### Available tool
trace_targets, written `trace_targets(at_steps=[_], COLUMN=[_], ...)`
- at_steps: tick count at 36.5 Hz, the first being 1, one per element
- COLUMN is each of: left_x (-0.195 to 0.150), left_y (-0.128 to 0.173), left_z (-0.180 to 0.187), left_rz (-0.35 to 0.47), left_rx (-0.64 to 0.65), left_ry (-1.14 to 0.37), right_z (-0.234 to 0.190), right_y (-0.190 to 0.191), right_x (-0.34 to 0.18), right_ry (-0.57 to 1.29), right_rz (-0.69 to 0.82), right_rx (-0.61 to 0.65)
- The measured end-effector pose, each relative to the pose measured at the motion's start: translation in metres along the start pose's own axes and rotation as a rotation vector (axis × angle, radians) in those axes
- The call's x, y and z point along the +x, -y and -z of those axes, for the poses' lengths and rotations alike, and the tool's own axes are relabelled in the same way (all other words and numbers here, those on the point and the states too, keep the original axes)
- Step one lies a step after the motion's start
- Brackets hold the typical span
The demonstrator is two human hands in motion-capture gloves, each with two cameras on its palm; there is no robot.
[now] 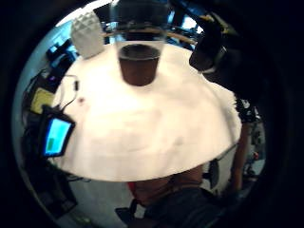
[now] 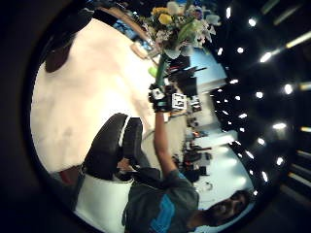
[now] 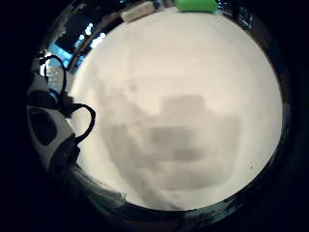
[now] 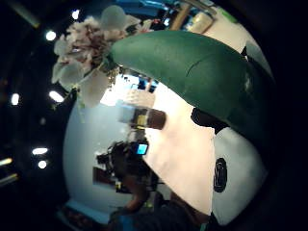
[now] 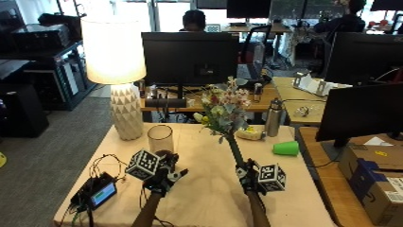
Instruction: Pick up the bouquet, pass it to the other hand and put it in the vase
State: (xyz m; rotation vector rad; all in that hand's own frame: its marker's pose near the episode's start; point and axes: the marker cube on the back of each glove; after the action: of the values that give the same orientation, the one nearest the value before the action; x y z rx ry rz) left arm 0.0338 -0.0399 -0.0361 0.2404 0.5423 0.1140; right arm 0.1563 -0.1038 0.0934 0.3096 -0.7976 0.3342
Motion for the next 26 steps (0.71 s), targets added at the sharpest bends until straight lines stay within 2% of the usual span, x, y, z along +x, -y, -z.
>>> trace_targets(at_steps=[7, 10, 15, 16, 21, 26], left_x=[0.035, 0.068, 0.123, 0.133, 0.174, 0.189], left_y=[0.035, 0.057, 0.084, 0.087, 0.092, 0.102], left_z=[-0.006, -0.014, -0.021, -0.02, -0.01, -0.006], left_rz=[-0.043, -0.091, -0.206, -0.221, -0.227, -0.225], left_rx=[0.017, 0.024, -0.008, -0.022, -0.072, -0.13], left_ry=[-0.202, -0.352, -0.497, -0.519, -0.644, -0.837], right_z=[0.015, 0.012, 0.002, -0.001, -0.013, -0.021], right_y=[-0.021, -0.032, -0.035, -0.037, -0.049, -0.062], right_x=[-0.053, -0.084, -0.125, -0.131, -0.153, -0.175], right_ry=[0.22, 0.381, 0.536, 0.549, 0.615, 0.682], right_rz=[0.11, 0.189, 0.551, 0.575, 0.495, 0.464], right_rx=[-0.007, -0.06, -0.058, -0.062, -0.13, -0.18])
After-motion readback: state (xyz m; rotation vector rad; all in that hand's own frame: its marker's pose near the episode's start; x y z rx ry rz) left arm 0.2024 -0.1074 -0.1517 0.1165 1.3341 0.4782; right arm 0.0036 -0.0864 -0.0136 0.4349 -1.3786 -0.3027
